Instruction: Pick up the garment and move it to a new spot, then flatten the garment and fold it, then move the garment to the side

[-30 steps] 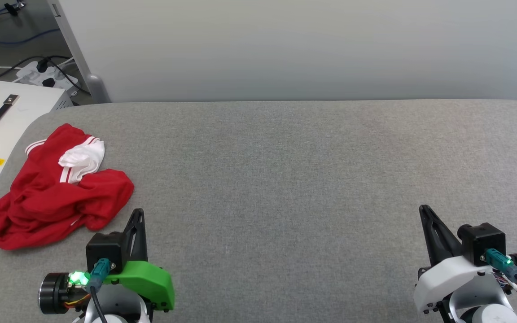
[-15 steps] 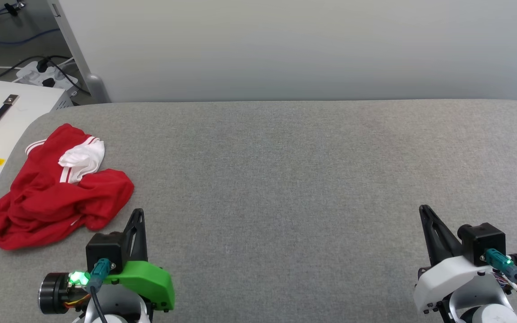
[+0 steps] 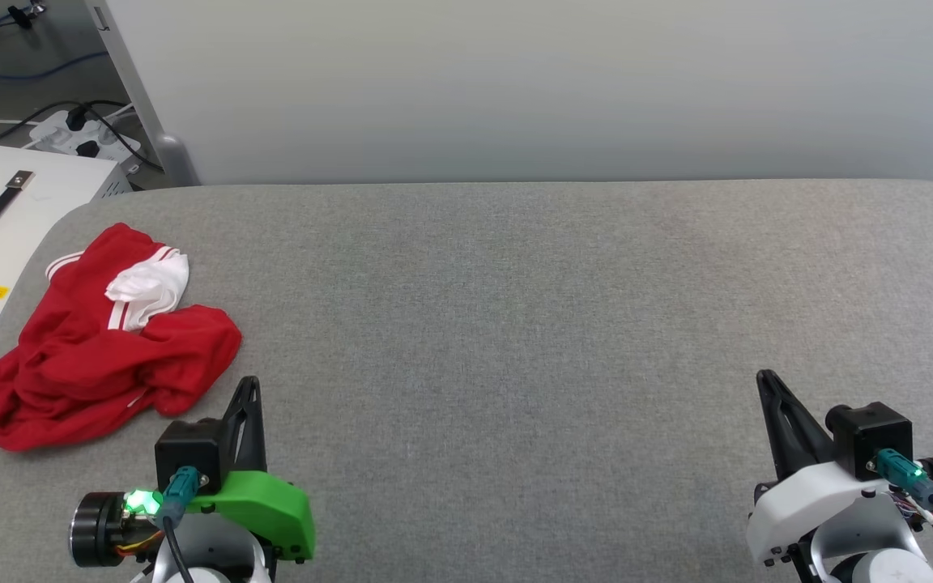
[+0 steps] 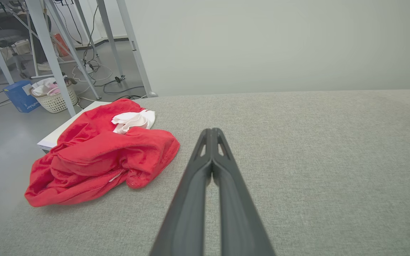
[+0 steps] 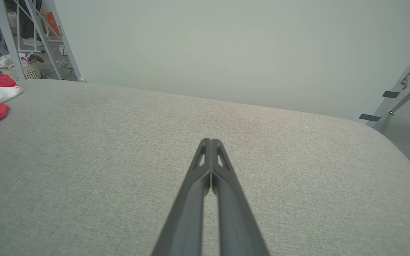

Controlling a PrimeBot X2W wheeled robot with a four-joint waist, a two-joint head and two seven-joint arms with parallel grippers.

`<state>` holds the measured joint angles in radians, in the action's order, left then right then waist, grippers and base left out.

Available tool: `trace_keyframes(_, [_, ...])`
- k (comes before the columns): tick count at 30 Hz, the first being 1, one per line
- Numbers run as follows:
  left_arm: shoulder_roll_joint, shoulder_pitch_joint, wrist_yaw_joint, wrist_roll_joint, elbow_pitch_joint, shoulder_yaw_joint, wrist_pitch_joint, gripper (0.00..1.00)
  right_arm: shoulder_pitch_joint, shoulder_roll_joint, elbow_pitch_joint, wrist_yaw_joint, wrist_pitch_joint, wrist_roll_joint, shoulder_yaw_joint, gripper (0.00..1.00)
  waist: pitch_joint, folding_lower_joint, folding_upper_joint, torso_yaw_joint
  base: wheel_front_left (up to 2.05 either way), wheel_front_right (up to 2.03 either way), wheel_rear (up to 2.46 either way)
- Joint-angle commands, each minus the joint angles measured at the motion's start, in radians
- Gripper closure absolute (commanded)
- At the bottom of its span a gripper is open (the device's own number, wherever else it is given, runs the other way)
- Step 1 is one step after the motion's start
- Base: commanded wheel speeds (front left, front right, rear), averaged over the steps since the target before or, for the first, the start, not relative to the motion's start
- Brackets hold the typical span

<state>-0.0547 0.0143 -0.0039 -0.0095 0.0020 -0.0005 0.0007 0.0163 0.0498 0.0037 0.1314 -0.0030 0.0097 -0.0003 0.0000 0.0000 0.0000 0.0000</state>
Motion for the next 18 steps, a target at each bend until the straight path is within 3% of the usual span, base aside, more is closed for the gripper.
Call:
trace_keyframes(1, [0.005, -0.014, 0.004, 0.009, -0.002, 0.0, -0.001, 1.0, -0.016, 0.0, -0.004, -0.001, 0.003, -0.01, 0.0, 1.0, 0.0, 0.0, 0.0, 0.0, 0.0, 0.0, 0.0])
trace_keyframes(7, [0.005, -0.014, 0.004, 0.009, -0.002, 0.0, -0.001, 1.0, -0.016, 0.0, -0.004, -0.001, 0.003, -0.01, 0.0, 1.0, 0.0, 0.0, 0.0, 0.0, 0.0, 0.0, 0.0])
trace_keyframes(8, [0.0, 0.0, 0.0, 0.0, 0.0, 0.0, 0.0, 0.0, 0.0, 0.0, 0.0, 0.0, 0.0, 0.0, 0.0, 0.0, 0.0, 0.0, 0.0, 0.0, 0.0, 0.0, 0.0])
trace_keyframes(9, [0.0, 0.0, 0.0, -0.001, 0.0, 0.0, 0.0, 1.0, 0.0, 0.0, 0.0, 0.0, 0.0, 0.001, -0.001, 1.0, 0.0, 0.0, 0.0, 0.0, 0.0, 0.0, 0.0])
trace_keyframes(10, [0.0, 0.001, 0.0, 0.0, 0.0, 0.0, 0.0, 0.0, 0.0, 0.0, 0.001, 0.0, 0.0, 0.001, 0.0, 0.0, 0.0, 0.0, 0.0, 0.0, 0.0, 0.0, 0.0])
trace_keyframes(18, [0.0, -0.002, 0.009, -0.009, -0.002, -0.004, -0.014, 0.0, 0.0, 0.0, -0.003, 0.0, -0.014, 0.01, -0.009, 0.0, 0.002, 0.0, 0.0, 0.0, 0.0, 0.0, 0.0])
